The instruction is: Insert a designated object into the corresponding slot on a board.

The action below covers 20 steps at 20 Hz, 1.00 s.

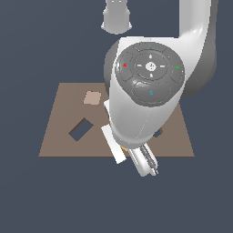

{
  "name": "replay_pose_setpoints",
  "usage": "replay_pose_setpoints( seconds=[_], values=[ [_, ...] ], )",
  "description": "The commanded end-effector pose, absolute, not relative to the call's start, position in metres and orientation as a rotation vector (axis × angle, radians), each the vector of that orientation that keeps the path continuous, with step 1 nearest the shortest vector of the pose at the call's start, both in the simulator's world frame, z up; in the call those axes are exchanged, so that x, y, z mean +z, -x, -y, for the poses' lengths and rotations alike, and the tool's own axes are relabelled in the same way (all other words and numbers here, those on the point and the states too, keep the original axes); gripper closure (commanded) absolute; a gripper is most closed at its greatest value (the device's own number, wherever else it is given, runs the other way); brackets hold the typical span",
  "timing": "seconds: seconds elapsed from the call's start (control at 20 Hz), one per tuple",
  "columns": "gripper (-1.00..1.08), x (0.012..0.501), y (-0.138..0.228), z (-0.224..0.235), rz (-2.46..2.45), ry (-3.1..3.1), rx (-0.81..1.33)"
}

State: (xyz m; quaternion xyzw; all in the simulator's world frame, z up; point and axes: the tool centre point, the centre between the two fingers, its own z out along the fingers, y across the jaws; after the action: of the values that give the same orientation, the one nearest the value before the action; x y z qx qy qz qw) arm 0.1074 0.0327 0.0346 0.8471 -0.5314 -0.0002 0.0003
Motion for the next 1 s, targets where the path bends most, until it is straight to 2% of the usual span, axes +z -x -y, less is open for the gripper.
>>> replay_pose_setpoints(
  seconds=[0.0, 0.4, 0.95],
  values=[
    [1.08, 0.035, -0.109, -0.042, 1.541, -2.738, 0.000],
    [1.08, 0.037, -0.106, -0.076, 1.018, -2.972, 0.001],
    [1.08, 0.039, -0.083, -0.114, 0.310, -3.126, 0.001]
  ],
)
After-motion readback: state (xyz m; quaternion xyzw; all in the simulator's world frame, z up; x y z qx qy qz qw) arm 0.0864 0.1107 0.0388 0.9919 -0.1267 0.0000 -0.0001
